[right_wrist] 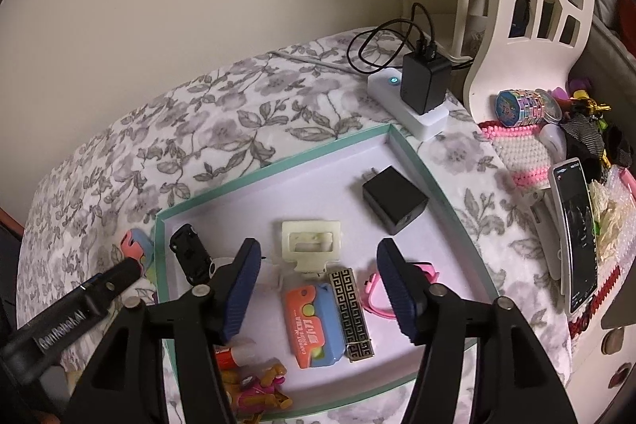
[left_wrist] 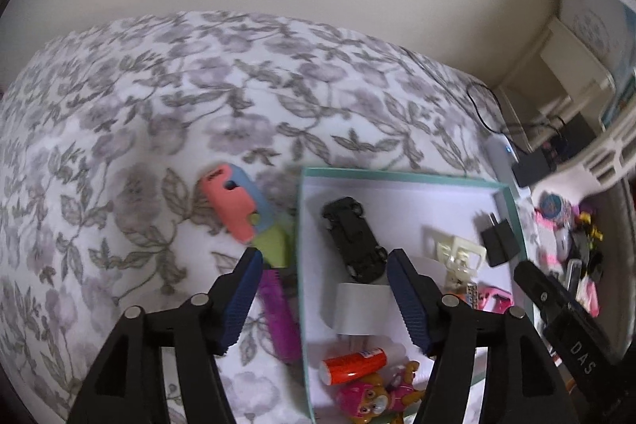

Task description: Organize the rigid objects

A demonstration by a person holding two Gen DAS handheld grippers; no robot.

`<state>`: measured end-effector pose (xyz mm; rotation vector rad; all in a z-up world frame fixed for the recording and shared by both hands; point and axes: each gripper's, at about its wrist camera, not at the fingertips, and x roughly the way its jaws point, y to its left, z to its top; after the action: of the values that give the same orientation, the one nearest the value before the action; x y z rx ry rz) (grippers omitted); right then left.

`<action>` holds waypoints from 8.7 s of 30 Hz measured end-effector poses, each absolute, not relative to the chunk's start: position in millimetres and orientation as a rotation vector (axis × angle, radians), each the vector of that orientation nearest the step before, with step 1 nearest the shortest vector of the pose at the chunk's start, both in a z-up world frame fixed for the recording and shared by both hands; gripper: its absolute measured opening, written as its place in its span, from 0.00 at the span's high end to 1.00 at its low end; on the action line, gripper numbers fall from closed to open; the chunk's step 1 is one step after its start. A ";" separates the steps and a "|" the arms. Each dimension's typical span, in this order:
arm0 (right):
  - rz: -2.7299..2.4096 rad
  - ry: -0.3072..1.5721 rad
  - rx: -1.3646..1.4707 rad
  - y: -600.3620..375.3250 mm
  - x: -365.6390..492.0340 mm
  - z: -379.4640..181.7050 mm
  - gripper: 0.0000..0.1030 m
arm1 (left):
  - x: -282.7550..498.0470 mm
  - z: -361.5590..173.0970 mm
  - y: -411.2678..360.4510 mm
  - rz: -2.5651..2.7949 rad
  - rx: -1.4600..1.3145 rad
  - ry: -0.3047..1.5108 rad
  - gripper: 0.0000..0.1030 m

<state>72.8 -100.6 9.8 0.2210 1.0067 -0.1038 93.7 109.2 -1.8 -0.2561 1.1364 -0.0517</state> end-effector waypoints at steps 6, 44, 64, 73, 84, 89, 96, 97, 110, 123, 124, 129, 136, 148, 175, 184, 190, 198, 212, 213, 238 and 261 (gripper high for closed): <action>-0.081 1.019 0.201 -89.1 75.7 5.5 0.21 | 91.7 -8.1 135.4 0.030 -0.289 1.153 0.33; 0.158 1.071 0.043 20.2 60.5 -19.5 0.17 | 35.5 -6.1 255.1 0.251 -0.407 1.027 0.00; 0.119 1.121 0.039 22.3 97.7 -39.4 0.17 | 110.6 -56.4 211.3 0.125 -0.411 1.166 0.00; 0.057 1.097 0.014 18.7 123.2 -38.2 0.17 | 139.1 -73.6 182.7 0.111 -0.337 1.187 0.00; 0.013 1.107 0.004 14.2 138.9 -48.5 0.17 | 160.0 -90.9 167.5 0.137 -0.232 1.193 0.00; 0.009 1.112 0.009 12.8 139.1 -49.4 0.17 | 161.9 -94.0 162.9 0.144 -0.213 1.193 0.00; 0.002 1.107 0.014 12.6 134.7 -44.4 0.17 | 158.5 -86.6 158.4 0.110 -0.204 1.198 0.28; 0.001 1.106 0.015 12.6 134.2 -43.8 0.17 | 157.7 -85.3 158.0 0.101 -0.204 1.201 0.34; 0.059 1.098 0.021 29.7 120.3 -36.7 0.17 | 136.0 -80.7 181.2 0.042 -0.275 1.275 0.51; 0.226 1.118 -0.035 82.9 96.3 -48.4 0.17 | 91.2 -82.5 236.2 0.084 -0.304 1.346 0.51; 0.239 1.123 -0.037 85.9 94.9 -50.0 0.17 | 88.6 -82.5 239.7 0.093 -0.296 1.351 0.51; 0.288 1.138 -0.061 100.0 88.8 -54.9 0.17 | 75.4 -81.4 259.2 0.108 -0.313 1.355 0.51; 0.304 1.136 -0.110 115.3 83.2 -62.1 0.17 | 67.9 -80.7 272.1 0.093 -0.351 1.352 0.51; 0.356 1.162 -0.014 112.7 85.7 -67.6 0.22 | 68.0 -78.3 279.0 0.076 -0.395 1.350 0.51; 0.317 1.235 -0.155 129.1 83.1 -96.8 0.43 | 67.3 -78.1 284.6 0.072 -0.422 1.351 0.51; 0.288 1.241 -0.193 126.4 67.8 -96.0 0.56 | 69.5 -78.8 276.1 0.079 -0.361 1.357 0.51; 0.268 1.234 -0.217 126.5 58.9 -95.7 0.60 | 70.8 -79.5 268.1 0.088 -0.299 1.354 0.53; 0.247 1.234 -0.194 116.4 43.3 -94.6 0.77 | 65.6 -78.6 261.3 0.105 -0.266 1.348 0.53; 0.272 1.200 -0.068 79.8 28.5 -58.5 0.81 | 48.4 -70.1 256.8 0.115 -0.312 1.334 0.53; 0.275 1.195 -0.060 78.9 28.8 -55.9 0.81 | 49.0 -66.6 258.3 0.111 -0.312 1.330 0.53; 0.326 1.096 0.082 49.3 38.0 -11.7 0.85 | 45.6 -8.9 239.6 0.085 -0.276 1.190 0.54; 0.308 1.262 -0.121 83.6 25.9 -66.1 0.71 | 21.0 -26.6 237.8 0.105 -0.243 1.254 0.54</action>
<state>25.9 83.6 -66.1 -0.1211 1.2623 0.3078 21.0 237.8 -26.6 -0.2426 1.2539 0.1048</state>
